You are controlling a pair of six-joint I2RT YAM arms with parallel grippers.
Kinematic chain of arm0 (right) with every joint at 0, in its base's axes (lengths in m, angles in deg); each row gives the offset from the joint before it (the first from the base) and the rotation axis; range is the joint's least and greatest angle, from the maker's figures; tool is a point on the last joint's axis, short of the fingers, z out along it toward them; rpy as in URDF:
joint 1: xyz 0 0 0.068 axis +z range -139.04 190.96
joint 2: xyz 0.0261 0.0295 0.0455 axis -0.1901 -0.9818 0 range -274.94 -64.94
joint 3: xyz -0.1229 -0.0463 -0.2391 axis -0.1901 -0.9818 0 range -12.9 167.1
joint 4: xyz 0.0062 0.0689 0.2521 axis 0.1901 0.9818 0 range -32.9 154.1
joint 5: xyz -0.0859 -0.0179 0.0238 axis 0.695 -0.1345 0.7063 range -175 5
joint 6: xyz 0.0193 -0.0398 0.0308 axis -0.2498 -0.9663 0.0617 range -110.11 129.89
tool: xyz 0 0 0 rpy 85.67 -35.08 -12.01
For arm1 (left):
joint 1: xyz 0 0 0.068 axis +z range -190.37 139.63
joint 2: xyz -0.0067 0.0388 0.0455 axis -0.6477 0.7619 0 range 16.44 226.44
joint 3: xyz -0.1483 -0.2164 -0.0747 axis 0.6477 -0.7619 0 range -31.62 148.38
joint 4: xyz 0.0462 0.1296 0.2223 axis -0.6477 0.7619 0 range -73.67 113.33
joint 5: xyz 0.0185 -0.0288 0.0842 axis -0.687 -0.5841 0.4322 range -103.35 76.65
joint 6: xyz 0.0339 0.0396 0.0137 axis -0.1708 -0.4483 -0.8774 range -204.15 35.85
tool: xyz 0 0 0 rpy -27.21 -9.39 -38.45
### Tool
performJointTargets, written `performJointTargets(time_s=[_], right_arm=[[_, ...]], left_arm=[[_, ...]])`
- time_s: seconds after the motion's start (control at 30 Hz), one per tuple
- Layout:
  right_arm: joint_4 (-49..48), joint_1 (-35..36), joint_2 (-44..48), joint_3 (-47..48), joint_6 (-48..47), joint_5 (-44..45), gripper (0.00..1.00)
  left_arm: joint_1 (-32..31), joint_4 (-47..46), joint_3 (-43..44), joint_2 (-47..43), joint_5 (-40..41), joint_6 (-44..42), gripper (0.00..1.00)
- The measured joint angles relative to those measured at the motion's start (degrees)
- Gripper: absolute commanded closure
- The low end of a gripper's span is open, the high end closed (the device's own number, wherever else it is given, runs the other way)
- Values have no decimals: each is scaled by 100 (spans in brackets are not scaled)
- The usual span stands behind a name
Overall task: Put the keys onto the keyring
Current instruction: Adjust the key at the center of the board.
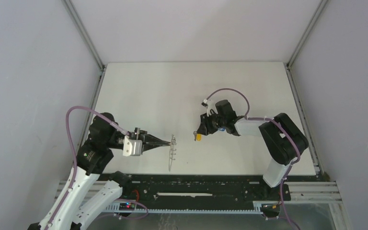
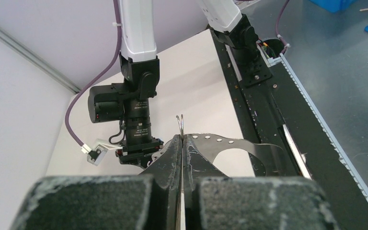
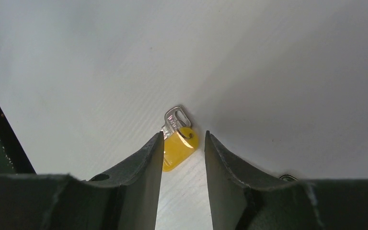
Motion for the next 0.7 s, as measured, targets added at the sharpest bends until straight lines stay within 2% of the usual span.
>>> performJointTargets(time_s=[0.53, 0.7], right_arm=[[-68, 31, -240, 96, -92, 61, 60], [-103, 31, -273, 107, -142, 63, 66]], left_arm=[[0, 0, 0, 0, -2, 9, 100], [0, 0, 0, 0, -2, 20, 100]])
